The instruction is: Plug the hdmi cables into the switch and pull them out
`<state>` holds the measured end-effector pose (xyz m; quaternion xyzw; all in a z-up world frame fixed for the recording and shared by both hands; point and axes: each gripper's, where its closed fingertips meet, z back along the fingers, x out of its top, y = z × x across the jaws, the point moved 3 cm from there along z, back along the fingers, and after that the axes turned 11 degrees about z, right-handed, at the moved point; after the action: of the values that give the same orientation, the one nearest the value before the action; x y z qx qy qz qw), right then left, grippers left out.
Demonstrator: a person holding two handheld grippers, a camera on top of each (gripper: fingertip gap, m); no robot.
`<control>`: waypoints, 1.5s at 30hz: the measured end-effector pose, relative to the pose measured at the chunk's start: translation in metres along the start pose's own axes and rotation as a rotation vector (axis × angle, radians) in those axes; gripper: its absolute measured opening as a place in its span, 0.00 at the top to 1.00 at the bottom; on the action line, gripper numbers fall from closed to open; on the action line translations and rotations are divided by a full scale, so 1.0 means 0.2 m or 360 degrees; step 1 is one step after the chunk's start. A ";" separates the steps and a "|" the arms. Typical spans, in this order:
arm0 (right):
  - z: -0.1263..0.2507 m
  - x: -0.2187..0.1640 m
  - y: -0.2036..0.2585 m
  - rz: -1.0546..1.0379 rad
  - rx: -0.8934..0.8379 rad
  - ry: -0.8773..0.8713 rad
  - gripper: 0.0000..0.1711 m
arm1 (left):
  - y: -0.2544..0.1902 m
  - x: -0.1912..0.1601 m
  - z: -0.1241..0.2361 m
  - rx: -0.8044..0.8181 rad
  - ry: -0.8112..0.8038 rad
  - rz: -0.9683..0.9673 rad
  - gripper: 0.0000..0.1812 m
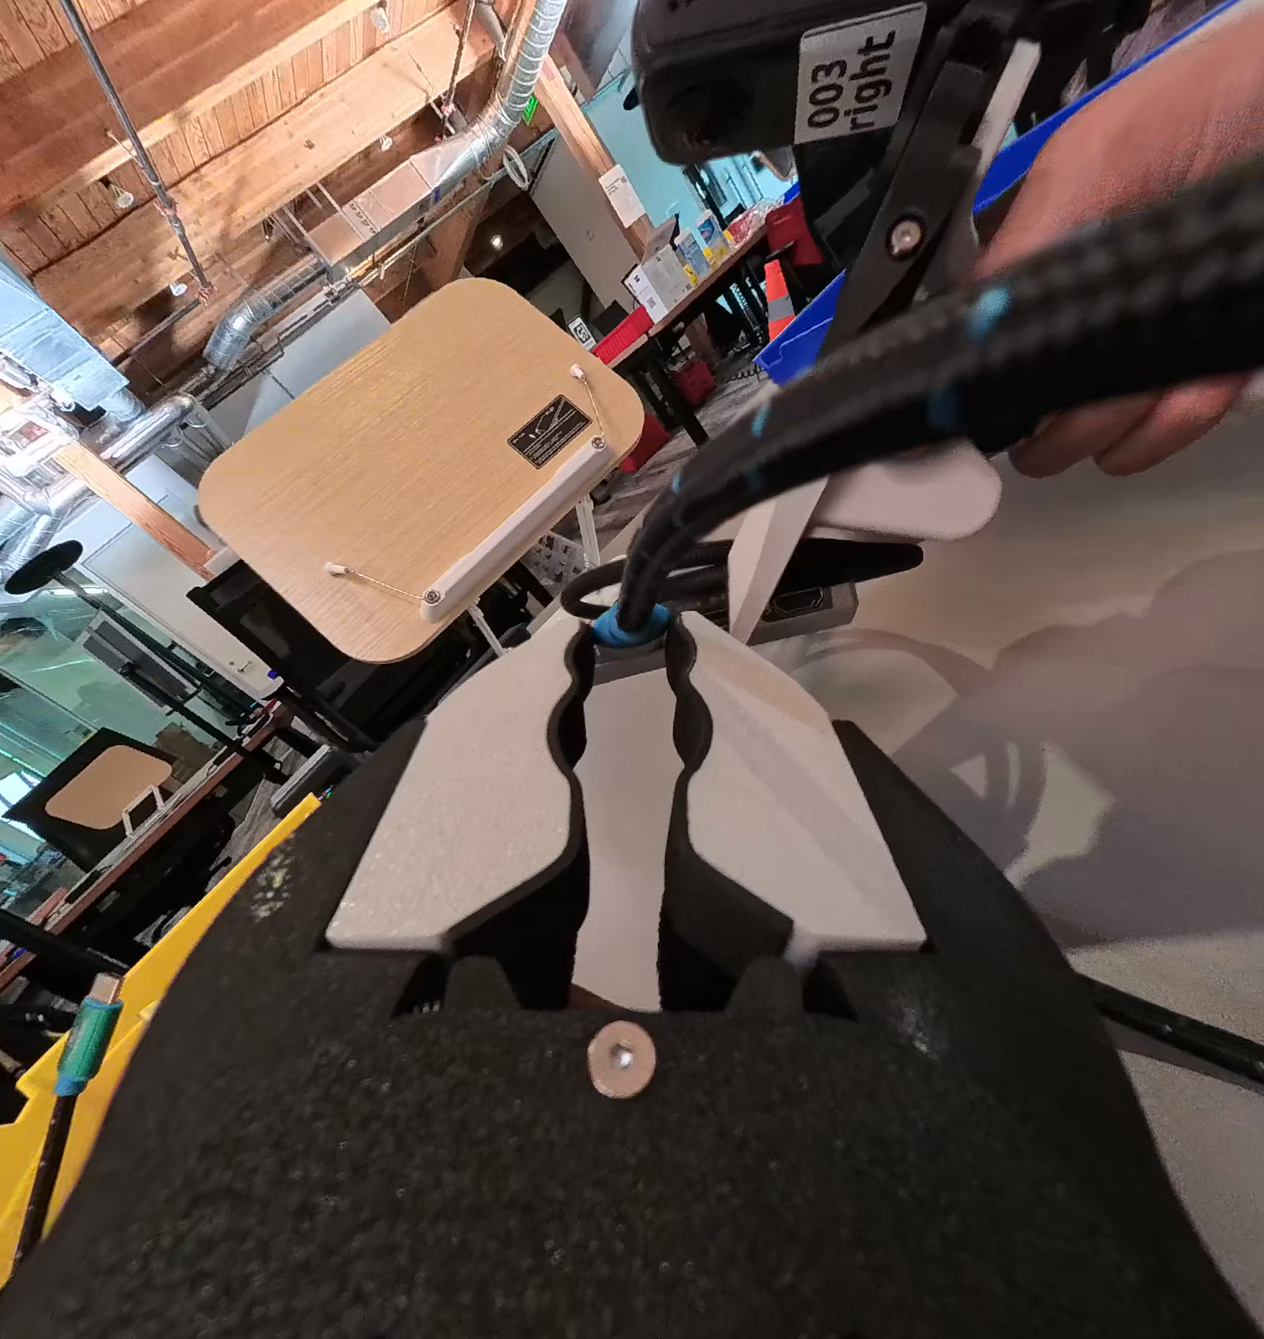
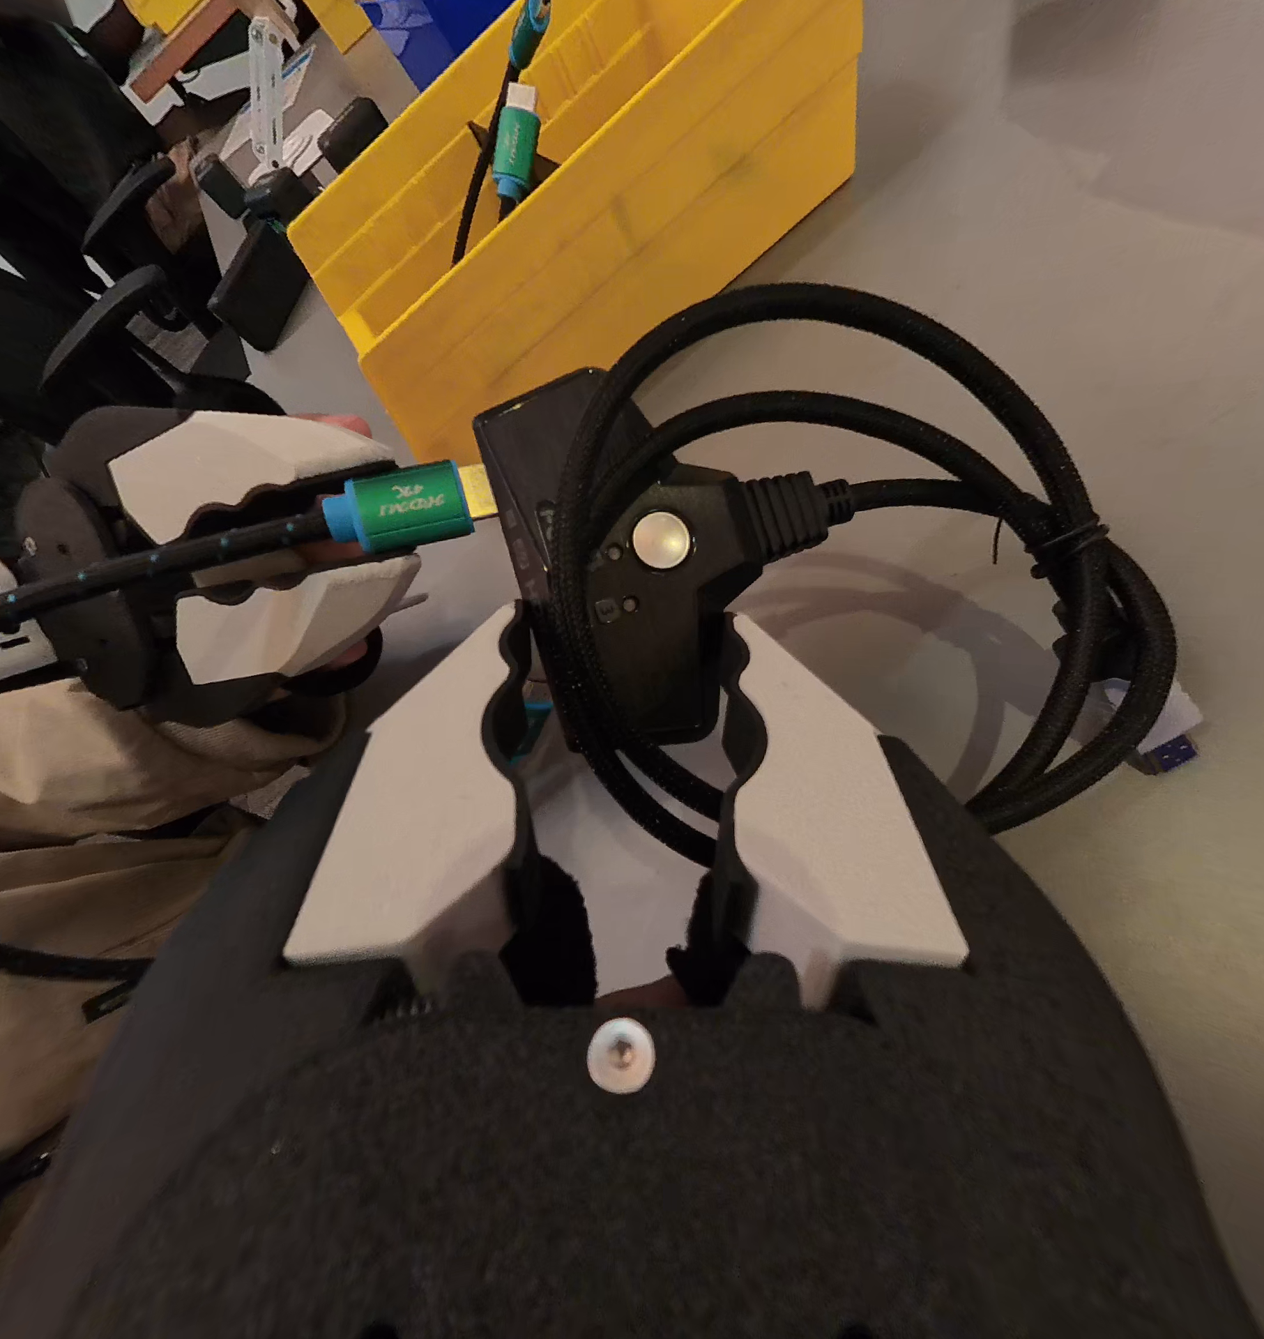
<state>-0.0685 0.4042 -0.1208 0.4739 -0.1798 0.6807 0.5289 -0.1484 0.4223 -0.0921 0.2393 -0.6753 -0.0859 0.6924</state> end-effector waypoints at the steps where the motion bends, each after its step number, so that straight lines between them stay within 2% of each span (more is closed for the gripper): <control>1: 0.00 0.00 0.00 0.0014 0.0000 0.0004 0.70 | 0.00 0.00 0.00 -0.0002 -0.0002 0.0005 0.89; 11: 0.01 0.00 0.00 0.0048 -0.0034 0.0010 0.72 | 0.02 -0.02 -0.02 -0.0015 0.0028 0.0153 0.89; 17: 0.00 0.01 0.03 0.0000 0.0119 -0.0023 0.70 | 0.01 0.02 0.02 -0.0008 -0.0011 0.0027 0.89; 22: -0.02 -0.02 0.02 0.0079 0.0159 0.0009 0.61 | -0.01 0.05 0.04 -0.0031 -0.0056 -0.0018 0.89; 27: -0.06 -0.02 0.04 0.0137 0.0182 -0.0004 0.57 | -0.03 0.06 0.05 -0.0044 -0.0082 -0.0049 0.89; 29: -0.07 -0.02 0.05 0.0175 0.0188 0.0005 0.62 | -0.03 0.06 0.05 -0.0041 -0.0083 -0.0070 0.89; 32: -0.06 -0.02 0.05 0.0210 0.0166 0.0036 0.64 | -0.03 0.05 0.05 -0.0037 -0.0081 -0.0085 0.89; 35: -0.05 -0.01 0.05 0.0291 0.0091 0.0039 0.66 | -0.03 0.05 0.05 -0.0043 -0.0107 -0.0093 0.89; 39: -0.03 -0.01 0.05 0.0274 0.0035 0.0033 0.67 | 0.00 0.03 0.04 -0.0076 -0.0135 0.0092 0.89; 45: -0.04 0.00 0.07 0.0234 0.0041 0.0027 0.69 | 0.00 0.03 0.03 -0.0009 -0.0135 0.0048 0.89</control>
<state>-0.0833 0.4042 -0.1215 0.4603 -0.2008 0.7239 0.4730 -0.1547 0.4182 -0.0857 0.2233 -0.7074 -0.0874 0.6649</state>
